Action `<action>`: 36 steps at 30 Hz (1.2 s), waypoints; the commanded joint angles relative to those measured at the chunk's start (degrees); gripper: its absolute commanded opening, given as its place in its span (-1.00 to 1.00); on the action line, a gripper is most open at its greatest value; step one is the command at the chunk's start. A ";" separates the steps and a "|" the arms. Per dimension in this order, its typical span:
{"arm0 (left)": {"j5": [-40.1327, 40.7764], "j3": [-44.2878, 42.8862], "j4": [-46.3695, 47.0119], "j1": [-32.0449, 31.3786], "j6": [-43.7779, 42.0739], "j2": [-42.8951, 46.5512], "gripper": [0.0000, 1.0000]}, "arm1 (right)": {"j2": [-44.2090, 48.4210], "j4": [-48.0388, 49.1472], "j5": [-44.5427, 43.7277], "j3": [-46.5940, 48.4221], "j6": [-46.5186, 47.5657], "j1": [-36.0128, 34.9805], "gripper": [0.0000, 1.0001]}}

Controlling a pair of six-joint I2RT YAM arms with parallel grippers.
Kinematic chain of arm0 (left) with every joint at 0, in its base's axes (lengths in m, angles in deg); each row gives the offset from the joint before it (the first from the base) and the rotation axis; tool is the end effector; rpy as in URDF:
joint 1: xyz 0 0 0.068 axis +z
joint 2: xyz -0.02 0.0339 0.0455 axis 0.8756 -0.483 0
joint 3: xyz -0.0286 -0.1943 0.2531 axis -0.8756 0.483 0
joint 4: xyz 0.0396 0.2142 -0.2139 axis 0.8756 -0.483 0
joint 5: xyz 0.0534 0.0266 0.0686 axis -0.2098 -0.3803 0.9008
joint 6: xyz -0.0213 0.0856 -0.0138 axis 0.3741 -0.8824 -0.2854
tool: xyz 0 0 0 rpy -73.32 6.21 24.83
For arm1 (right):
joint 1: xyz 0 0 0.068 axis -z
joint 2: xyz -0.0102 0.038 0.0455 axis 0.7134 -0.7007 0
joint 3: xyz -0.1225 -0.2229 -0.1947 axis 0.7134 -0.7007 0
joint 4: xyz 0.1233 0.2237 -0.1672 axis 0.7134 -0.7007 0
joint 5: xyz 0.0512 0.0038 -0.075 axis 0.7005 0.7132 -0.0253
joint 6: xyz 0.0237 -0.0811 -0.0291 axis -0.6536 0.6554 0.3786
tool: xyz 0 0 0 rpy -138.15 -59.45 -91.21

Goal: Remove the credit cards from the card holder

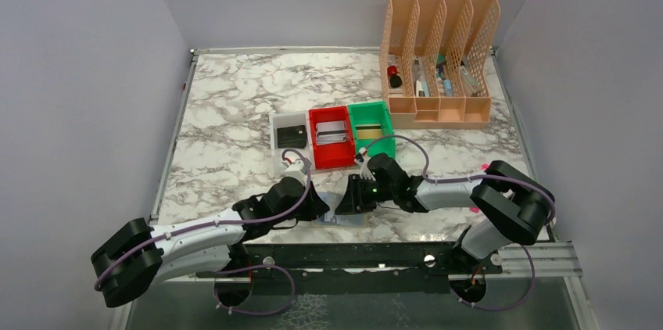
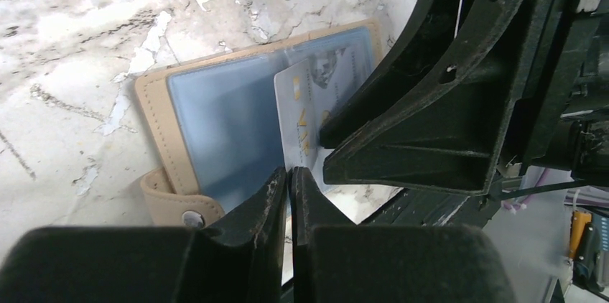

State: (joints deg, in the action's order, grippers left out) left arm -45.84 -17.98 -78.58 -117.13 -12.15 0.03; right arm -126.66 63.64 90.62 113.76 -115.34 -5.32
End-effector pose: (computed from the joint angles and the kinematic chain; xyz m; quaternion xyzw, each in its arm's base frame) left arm 0.1291 -0.1838 0.1393 0.0232 0.8858 -0.3590 0.2932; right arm 0.1807 0.2709 0.1121 -0.1016 0.8889 0.4281 0.1275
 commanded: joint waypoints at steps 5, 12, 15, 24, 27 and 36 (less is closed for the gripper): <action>-3.58 0.02 7.64 -0.15 -0.15 -3.79 -0.76 | -2.97 2.17 -1.43 -3.08 -3.62 -0.15 -0.34; -1.84 -1.17 3.87 -0.15 -0.57 -3.87 -0.91 | -1.82 1.08 -2.92 -2.93 -3.99 -0.15 -0.36; 0.68 -1.72 -0.22 -0.15 -1.04 -1.71 -1.00 | 0.32 -0.78 -4.26 -2.98 -3.58 -0.14 -0.36; 10.00 -5.14 -15.20 -0.18 -2.52 11.29 -1.00 | 8.00 -9.08 -10.49 -1.69 -0.54 -0.08 -0.31; 11.10 -5.41 -17.02 -0.10 -2.93 14.23 -1.00 | 10.49 -9.44 -10.49 -1.64 0.43 -0.10 -0.27; 13.97 -8.63 -20.66 0.06 -6.72 12.69 -1.00 | 19.52 -9.35 -16.24 -5.25 -1.14 -0.13 0.32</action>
State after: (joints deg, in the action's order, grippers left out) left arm -35.24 -22.52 -96.13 -117.13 -15.36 14.44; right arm -110.16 56.23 80.39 109.96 -115.98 -5.32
